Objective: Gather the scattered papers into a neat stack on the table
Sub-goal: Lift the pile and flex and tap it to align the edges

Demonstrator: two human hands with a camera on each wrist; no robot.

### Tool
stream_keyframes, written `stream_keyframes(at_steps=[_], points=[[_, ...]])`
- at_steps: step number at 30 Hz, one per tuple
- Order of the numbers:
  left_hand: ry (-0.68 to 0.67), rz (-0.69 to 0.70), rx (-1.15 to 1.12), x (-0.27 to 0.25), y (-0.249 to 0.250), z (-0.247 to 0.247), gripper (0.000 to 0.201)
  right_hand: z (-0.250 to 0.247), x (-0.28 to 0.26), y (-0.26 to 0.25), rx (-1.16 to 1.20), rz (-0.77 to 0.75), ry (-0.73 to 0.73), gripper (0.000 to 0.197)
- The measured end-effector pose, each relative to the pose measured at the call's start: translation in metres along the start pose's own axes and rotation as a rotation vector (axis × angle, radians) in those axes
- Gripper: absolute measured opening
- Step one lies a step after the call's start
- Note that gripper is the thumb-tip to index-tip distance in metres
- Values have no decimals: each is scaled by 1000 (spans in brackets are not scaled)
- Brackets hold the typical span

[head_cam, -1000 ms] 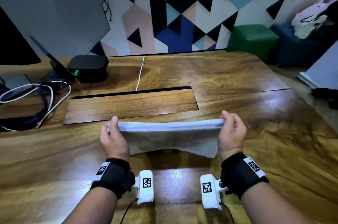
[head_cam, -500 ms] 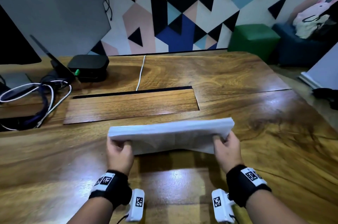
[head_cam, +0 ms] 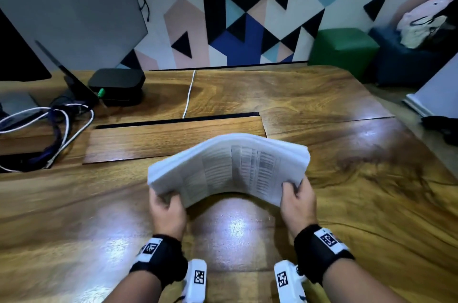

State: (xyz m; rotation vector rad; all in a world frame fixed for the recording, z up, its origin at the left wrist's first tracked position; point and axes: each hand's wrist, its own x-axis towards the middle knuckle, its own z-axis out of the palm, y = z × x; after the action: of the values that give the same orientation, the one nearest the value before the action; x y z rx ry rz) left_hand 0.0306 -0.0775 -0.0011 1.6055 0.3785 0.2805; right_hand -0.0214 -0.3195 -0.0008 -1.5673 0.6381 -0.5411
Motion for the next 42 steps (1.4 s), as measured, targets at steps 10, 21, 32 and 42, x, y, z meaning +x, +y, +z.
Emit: stream_keyframes(at_steps=[10,21,32,42], points=[[-350,365,252,36,48,-14,39,-21,14,-2,-141,72,-88,20],[-682,946,778,38,169,17,31,9,3,-139,-214,-424,-693,35],[-42,-109,32,8,67,-8,104,24,24,-128,615,228,-282,31],[-620,-745,-568,-9,26,3,48,7,28,-115,704,408,-426,34]])
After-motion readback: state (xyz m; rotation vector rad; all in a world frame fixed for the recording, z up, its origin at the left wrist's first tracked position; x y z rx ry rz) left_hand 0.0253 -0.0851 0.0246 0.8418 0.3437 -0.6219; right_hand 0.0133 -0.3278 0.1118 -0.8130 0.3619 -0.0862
